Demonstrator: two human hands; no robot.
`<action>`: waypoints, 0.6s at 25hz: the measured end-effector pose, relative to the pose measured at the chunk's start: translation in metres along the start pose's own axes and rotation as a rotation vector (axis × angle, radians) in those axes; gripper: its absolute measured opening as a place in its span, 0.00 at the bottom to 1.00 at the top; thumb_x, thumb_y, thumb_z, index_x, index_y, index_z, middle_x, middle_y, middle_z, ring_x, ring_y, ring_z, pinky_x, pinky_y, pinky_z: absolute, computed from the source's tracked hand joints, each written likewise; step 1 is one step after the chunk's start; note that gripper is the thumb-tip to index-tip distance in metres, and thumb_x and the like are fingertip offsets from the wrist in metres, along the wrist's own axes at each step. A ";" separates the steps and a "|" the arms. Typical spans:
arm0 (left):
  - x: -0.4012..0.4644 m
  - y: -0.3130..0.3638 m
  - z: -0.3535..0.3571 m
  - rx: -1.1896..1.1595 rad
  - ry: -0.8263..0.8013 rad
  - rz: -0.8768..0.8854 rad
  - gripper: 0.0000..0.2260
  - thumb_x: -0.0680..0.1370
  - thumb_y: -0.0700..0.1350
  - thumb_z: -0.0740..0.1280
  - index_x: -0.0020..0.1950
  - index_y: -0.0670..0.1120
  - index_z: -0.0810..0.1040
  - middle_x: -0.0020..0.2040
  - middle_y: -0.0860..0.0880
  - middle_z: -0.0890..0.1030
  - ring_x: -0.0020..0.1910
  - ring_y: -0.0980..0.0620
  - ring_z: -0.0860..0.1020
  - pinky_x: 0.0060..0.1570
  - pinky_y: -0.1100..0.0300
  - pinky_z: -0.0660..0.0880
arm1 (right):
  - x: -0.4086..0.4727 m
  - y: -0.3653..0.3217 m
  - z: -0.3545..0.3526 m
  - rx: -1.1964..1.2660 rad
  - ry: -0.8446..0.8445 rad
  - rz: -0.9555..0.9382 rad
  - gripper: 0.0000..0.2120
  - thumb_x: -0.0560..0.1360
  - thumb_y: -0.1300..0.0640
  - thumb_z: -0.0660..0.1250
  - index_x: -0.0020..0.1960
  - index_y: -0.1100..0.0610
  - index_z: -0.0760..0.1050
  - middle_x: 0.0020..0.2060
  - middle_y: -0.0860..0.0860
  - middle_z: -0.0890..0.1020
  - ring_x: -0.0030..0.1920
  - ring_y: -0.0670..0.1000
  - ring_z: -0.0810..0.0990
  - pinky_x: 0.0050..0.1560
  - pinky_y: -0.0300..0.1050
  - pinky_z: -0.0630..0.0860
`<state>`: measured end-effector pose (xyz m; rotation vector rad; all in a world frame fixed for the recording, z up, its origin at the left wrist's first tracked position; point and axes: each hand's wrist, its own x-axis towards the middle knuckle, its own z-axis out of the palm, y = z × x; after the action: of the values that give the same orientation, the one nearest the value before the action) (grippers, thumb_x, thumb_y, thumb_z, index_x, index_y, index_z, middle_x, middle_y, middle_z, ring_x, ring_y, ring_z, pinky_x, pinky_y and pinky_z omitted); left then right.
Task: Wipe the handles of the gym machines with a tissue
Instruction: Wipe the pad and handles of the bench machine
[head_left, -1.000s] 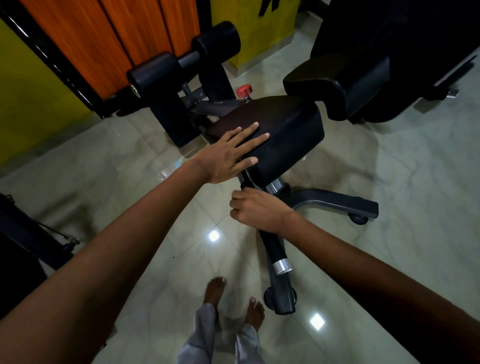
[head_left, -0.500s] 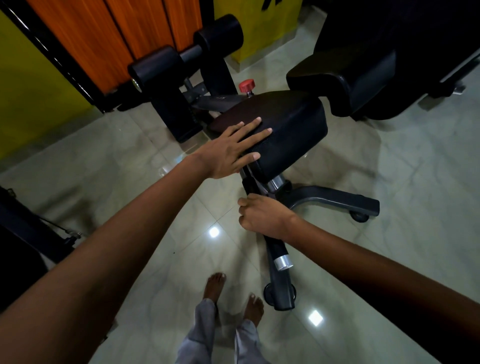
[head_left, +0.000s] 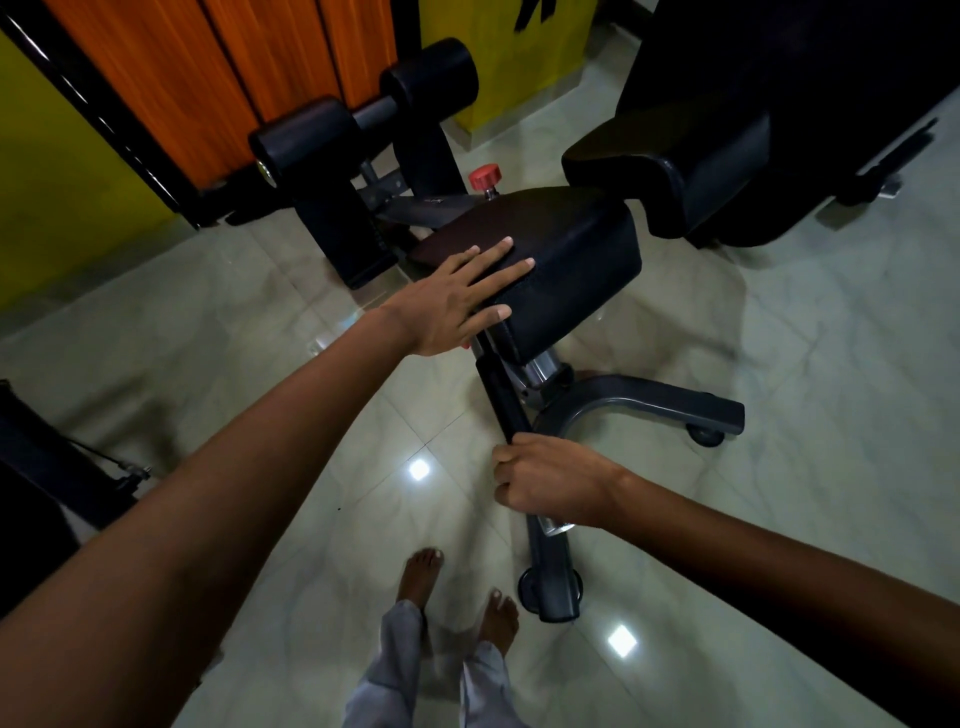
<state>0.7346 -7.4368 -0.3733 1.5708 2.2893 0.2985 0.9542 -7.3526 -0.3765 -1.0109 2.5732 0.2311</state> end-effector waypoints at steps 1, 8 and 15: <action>-0.001 0.001 -0.001 0.005 -0.004 -0.002 0.26 0.82 0.60 0.48 0.76 0.62 0.41 0.79 0.53 0.41 0.77 0.43 0.45 0.72 0.46 0.52 | -0.004 -0.002 -0.002 0.054 0.017 0.006 0.08 0.66 0.62 0.73 0.43 0.54 0.78 0.38 0.48 0.80 0.46 0.50 0.76 0.44 0.43 0.71; -0.011 0.022 -0.017 -0.109 -0.012 -0.100 0.28 0.81 0.52 0.59 0.78 0.54 0.51 0.79 0.46 0.50 0.76 0.41 0.52 0.73 0.51 0.50 | -0.035 0.032 -0.020 0.792 0.411 0.573 0.15 0.73 0.69 0.65 0.53 0.54 0.81 0.50 0.49 0.83 0.51 0.46 0.80 0.53 0.37 0.74; -0.077 0.031 -0.090 -0.362 0.254 -0.315 0.21 0.78 0.46 0.67 0.70 0.43 0.70 0.66 0.45 0.74 0.64 0.47 0.73 0.59 0.60 0.69 | -0.049 0.089 -0.097 0.688 0.761 0.853 0.12 0.73 0.68 0.61 0.48 0.57 0.80 0.42 0.53 0.83 0.43 0.54 0.80 0.41 0.44 0.74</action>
<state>0.7506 -7.4952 -0.2666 1.0272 2.4475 0.8138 0.9003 -7.2843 -0.2662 0.3645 3.1780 -0.9409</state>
